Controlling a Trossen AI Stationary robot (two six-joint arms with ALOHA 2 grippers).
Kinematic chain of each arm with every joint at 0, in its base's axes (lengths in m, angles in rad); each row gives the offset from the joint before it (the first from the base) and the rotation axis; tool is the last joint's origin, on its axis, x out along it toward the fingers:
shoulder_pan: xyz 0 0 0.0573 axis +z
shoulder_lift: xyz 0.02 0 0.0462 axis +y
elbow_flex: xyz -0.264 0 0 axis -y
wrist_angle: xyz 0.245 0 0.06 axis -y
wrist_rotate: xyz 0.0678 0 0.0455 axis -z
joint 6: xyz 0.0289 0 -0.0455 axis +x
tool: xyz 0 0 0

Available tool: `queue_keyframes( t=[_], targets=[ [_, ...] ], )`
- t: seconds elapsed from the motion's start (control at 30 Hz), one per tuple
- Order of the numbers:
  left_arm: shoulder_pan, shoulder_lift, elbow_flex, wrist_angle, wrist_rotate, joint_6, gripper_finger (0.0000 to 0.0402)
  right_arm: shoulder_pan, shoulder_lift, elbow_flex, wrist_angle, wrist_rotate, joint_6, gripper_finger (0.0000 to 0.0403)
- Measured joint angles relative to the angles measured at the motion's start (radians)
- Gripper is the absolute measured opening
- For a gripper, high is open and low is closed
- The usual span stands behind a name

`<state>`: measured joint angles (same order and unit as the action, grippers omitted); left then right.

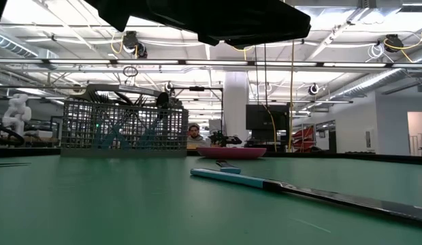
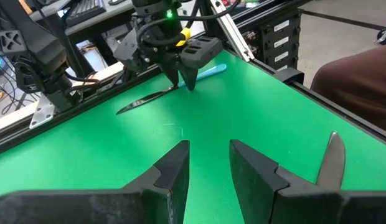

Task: Sort silverware
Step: Put the blue knife into the gray silverware holder

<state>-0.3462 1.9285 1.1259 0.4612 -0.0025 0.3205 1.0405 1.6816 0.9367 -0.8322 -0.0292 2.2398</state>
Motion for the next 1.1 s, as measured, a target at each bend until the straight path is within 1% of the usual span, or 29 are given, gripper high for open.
queue_keyframes(
  t=[0.1,0.2,0.53,0.67,0.8,1.1],
  targets=[
    [0.000,0.000,0.000,0.000,0.000,0.000,0.0116,0.000,-0.010,-0.006,-0.004,0.002,0.000,0.0181],
    [0.000,0.000,0.000,-0.001,0.000,0.000,0.0116,0.000,-0.010,-0.006,0.006,-0.001,-0.001,0.0162],
    [0.000,0.000,0.000,-0.001,0.000,0.000,0.0116,0.000,0.006,-0.005,0.030,-0.004,-0.014,0.0057],
    [0.000,0.000,0.000,-0.001,0.000,0.000,0.0116,0.000,0.035,-0.001,0.038,-0.005,-0.021,0.0025],
    [0.000,0.000,0.000,-0.001,0.000,0.000,0.0116,0.000,0.054,0.000,0.049,-0.018,-0.025,0.0011],
    [0.000,0.000,0.000,-0.001,0.000,0.000,0.0116,0.000,0.057,-0.002,0.054,-0.022,-0.026,0.0008]
  ],
)
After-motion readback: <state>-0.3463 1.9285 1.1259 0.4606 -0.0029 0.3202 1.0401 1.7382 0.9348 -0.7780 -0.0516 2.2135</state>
